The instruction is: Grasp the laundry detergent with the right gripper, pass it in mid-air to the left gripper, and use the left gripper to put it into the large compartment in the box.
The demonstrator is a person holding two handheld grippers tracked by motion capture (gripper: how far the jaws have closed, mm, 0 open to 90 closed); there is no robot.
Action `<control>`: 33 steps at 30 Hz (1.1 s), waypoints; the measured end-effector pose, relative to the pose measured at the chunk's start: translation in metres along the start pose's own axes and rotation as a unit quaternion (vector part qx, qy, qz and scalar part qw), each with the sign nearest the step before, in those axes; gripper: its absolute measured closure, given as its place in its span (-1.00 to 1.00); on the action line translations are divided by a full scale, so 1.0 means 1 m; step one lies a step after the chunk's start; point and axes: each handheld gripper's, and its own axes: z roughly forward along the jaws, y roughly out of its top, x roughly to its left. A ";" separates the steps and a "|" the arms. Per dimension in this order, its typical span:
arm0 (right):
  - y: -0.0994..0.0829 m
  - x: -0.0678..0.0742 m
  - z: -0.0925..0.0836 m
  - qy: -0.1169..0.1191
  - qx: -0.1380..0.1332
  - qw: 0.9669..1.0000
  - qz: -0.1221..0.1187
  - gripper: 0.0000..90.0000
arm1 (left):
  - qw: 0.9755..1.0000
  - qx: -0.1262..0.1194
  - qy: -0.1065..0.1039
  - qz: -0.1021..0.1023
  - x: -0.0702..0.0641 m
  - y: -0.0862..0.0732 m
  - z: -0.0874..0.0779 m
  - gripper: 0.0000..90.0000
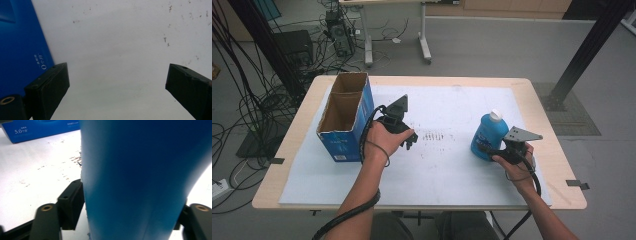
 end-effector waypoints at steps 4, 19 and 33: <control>0.000 0.000 0.001 0.002 -0.001 1.000 -0.004 -0.12 | 1.000 0.000 0.000 0.000 0.002 -0.001 -0.001 -0.88; 0.000 -0.001 0.001 0.006 -0.002 1.000 0.002 -0.08 | 1.000 -0.003 0.003 0.003 0.001 0.000 -0.005 -0.88; 0.001 -0.002 0.001 0.011 0.001 1.000 0.001 -0.06 | 1.000 -0.004 0.003 0.000 0.002 -0.003 -0.004 -0.88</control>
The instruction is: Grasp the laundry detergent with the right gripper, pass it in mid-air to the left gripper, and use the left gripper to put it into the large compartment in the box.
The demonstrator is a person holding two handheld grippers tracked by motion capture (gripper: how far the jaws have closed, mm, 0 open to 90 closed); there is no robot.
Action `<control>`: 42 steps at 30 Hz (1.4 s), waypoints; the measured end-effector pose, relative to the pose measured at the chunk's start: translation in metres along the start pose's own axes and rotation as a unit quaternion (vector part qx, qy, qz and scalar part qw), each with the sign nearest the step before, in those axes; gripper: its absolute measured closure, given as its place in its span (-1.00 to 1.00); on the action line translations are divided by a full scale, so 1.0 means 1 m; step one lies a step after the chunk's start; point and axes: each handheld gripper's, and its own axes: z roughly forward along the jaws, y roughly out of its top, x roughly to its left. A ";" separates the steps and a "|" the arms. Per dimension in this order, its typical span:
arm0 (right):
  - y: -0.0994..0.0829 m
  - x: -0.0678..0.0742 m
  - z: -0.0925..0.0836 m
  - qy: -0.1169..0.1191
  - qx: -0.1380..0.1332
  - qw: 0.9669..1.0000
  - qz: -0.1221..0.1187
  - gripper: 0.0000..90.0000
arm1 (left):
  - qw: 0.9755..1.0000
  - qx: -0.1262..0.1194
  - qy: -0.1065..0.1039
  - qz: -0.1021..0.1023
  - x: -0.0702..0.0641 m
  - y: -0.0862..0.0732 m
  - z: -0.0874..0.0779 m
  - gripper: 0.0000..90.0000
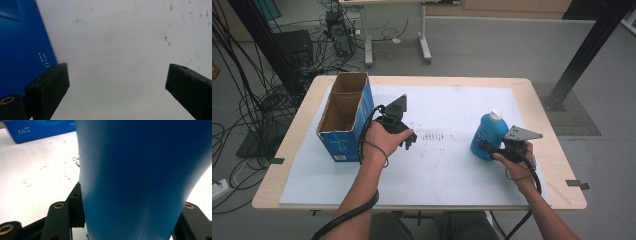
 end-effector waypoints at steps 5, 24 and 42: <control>0.000 0.000 0.000 0.000 0.000 1.000 0.002 -0.06 | 1.000 0.000 0.001 0.001 0.001 0.000 -0.001 -0.88; -0.001 -0.001 0.000 0.002 -0.002 1.000 0.004 -0.03 | 1.000 -0.005 0.002 0.004 -0.002 0.001 -0.006 -0.88; -0.001 -0.001 0.000 0.004 -0.002 1.000 0.006 -0.02 | 1.000 -0.008 0.003 0.001 0.000 -0.001 -0.009 -0.88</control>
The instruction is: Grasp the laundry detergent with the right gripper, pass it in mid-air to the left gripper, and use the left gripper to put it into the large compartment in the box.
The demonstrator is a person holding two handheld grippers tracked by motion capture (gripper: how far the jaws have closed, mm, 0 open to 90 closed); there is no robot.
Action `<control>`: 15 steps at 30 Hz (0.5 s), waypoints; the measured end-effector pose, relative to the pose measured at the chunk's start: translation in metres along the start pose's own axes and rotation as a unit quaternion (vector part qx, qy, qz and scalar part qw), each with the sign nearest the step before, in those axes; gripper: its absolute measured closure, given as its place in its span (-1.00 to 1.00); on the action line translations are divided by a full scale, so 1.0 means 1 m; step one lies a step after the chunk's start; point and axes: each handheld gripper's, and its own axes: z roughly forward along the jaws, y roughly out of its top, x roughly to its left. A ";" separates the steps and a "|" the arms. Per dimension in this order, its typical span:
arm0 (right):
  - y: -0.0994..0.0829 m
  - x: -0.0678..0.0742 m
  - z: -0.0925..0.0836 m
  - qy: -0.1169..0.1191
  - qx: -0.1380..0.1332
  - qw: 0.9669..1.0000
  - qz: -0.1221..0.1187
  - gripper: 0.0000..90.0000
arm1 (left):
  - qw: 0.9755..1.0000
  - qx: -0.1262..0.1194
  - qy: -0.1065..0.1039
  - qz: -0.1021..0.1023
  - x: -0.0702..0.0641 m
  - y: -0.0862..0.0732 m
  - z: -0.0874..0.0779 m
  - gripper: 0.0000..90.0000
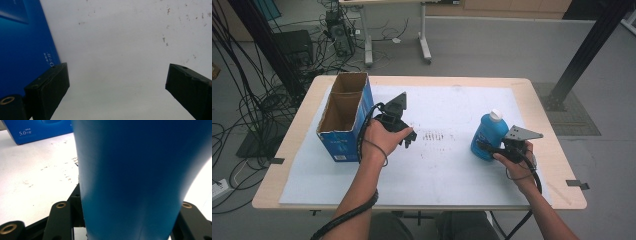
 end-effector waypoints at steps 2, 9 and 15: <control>0.000 0.000 0.000 0.000 0.000 1.000 0.000 -0.02 | 1.000 0.000 0.000 -0.001 0.000 0.000 0.000 -0.88; 0.000 0.000 0.000 -0.001 0.000 1.000 0.000 -0.02 | 1.000 -0.001 -0.001 0.002 -0.001 0.001 -0.001 -0.88; 0.000 0.000 0.000 0.000 -0.001 1.000 -0.001 -0.02 | 1.000 0.000 0.002 0.004 -0.001 0.002 -0.001 -0.88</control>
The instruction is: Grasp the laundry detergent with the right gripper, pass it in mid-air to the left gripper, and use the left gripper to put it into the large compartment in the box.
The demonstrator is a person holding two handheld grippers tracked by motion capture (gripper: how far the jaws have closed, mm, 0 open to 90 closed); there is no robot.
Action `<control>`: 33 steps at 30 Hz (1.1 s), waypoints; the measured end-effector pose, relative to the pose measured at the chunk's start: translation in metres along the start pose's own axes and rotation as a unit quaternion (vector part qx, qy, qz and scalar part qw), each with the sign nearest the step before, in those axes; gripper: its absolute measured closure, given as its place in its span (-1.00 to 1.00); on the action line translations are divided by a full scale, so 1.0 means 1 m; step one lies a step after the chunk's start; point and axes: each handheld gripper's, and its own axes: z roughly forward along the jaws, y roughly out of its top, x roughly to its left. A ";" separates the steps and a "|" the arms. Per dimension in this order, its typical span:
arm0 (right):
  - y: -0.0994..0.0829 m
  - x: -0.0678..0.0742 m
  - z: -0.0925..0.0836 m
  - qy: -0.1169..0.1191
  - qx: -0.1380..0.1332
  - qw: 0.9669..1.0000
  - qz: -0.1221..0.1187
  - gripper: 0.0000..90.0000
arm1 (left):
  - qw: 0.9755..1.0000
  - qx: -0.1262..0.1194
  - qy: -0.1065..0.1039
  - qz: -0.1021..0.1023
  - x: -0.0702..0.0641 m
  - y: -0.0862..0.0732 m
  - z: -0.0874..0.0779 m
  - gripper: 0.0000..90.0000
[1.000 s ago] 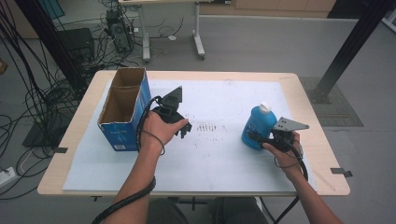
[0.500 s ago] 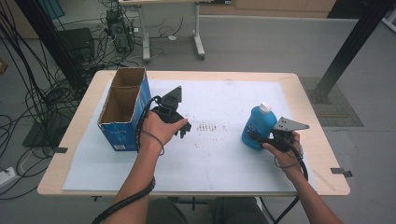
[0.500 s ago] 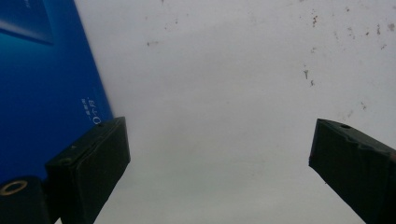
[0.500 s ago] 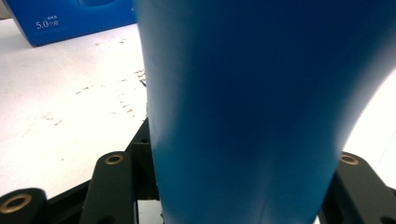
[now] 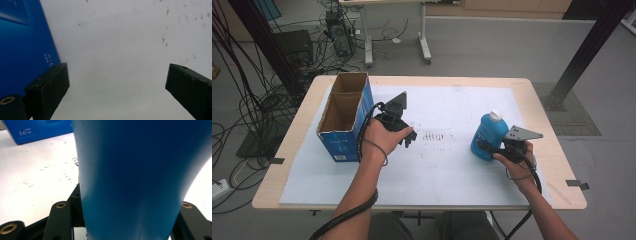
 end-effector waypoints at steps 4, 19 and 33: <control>0.000 0.000 0.000 0.001 0.000 1.000 0.000 -0.02 | 1.000 0.000 0.001 0.001 0.000 0.000 -0.001 -0.88; 0.000 0.000 0.000 0.001 0.000 1.000 0.000 0.00 | 1.000 0.003 0.002 0.003 -0.002 0.002 0.000 -0.87; 0.000 0.000 0.000 -0.001 0.000 1.000 0.001 -0.01 | 1.000 0.004 0.004 0.005 -0.001 0.002 -0.001 -0.87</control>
